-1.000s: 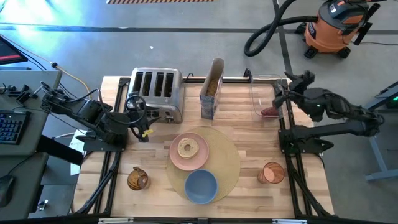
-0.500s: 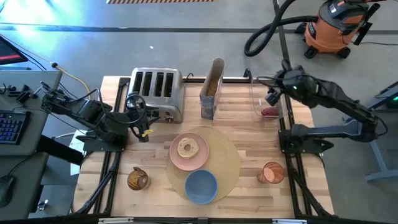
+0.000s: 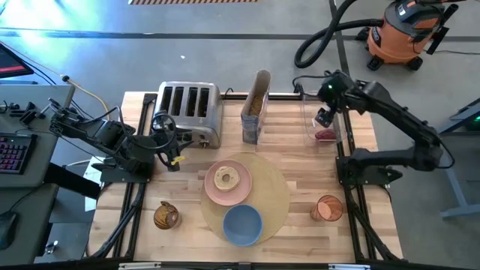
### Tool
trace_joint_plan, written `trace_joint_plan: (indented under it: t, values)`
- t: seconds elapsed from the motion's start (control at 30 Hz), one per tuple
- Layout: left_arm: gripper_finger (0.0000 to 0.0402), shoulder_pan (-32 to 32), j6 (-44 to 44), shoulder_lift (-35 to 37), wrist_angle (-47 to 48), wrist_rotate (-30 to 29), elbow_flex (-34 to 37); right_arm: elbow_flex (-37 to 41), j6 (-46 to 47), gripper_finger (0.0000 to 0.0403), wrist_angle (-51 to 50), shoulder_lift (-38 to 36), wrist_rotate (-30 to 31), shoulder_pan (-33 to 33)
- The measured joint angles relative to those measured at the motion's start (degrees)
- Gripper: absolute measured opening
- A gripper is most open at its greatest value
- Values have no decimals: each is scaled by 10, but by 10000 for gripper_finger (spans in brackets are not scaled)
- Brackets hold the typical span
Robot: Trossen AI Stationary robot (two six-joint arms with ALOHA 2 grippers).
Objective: Arrange a breakfast setting
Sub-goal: Put the red apple on the pink plate to the right of the toasted bagel
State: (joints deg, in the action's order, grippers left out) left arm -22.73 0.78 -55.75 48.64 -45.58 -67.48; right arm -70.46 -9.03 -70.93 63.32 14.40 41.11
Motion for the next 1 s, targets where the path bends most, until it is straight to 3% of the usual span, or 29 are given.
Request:
trace_joint_plan:
  t: [0.33,0.5,1.0]
  values:
    - [149,0,7,0,0,0,0,0,-5,298,-48,79,-63,46]
    - [149,0,7,0,0,0,0,0,-14,298,-49,107,-65,47]
    - [149,0,12,0,0,0,0,0,-24,298,-63,132,-91,47]
